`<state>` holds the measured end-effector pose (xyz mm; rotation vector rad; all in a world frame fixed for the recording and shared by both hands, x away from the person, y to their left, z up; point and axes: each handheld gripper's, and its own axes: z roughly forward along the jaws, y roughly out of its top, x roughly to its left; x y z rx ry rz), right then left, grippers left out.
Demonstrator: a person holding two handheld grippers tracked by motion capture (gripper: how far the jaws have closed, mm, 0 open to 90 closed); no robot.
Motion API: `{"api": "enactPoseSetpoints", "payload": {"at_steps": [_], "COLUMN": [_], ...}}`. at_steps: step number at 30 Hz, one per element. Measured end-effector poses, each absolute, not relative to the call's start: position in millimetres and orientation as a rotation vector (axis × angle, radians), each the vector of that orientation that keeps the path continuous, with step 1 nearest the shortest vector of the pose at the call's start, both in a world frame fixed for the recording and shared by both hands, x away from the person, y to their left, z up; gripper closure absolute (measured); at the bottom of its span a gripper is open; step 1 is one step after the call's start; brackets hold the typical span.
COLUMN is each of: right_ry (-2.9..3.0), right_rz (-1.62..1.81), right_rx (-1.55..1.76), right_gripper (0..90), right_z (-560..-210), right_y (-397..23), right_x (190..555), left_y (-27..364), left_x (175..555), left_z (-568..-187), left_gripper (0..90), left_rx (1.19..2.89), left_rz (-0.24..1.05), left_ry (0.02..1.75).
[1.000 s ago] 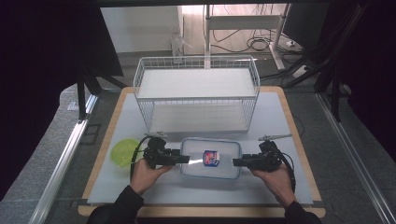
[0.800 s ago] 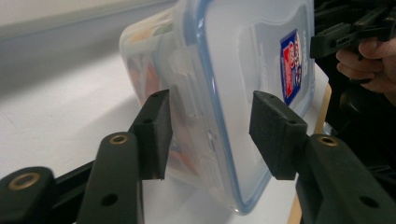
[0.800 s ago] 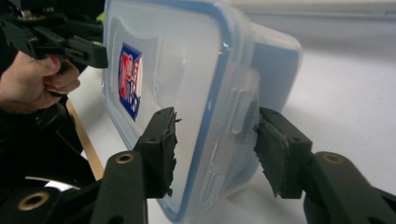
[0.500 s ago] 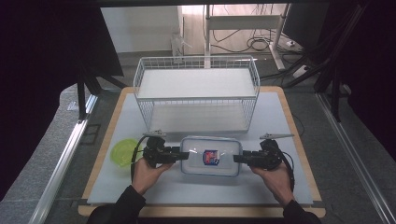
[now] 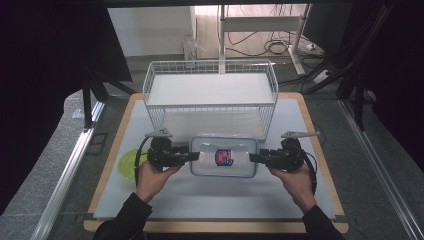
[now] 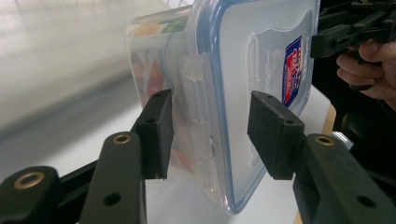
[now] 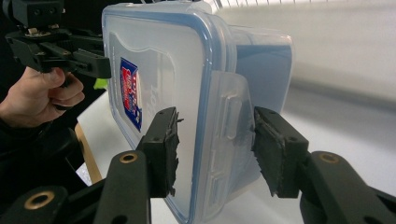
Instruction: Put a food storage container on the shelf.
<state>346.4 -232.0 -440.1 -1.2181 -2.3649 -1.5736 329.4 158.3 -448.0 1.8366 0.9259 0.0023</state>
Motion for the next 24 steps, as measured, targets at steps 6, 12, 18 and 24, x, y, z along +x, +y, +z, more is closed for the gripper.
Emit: {"api": "enactPoseSetpoints", "payload": {"at_steps": [6, 12, 18, 24], "right_ry": [-2.396, -2.415, -2.433, -2.432], "right_rz": [-1.631, -1.683, -1.691, -1.728], "right_rx": [-1.169, -1.132, -1.105, -1.082], "right_gripper": [52.2, 52.0, 52.0, 51.7], "right_z": [-409.2, -376.5, -348.3, -328.4], "right_y": [-226.7, -221.5, -213.0, -203.1], "right_x": [354.6, 366.2, 378.4, 392.3], "left_y": [163.0, 168.6, 177.0, 186.1], "left_x": [332.9, 340.2, 347.8, 358.7], "left_z": [-415.5, -384.4, -361.4, -334.7], "left_gripper": [51.6, 51.5, 51.5, 51.6], "left_rx": [1.822, 1.798, 1.783, 1.764], "left_rz": [0.065, 0.099, 0.124, 0.153], "left_ry": [0.903, 0.895, 0.893, 0.902]}}
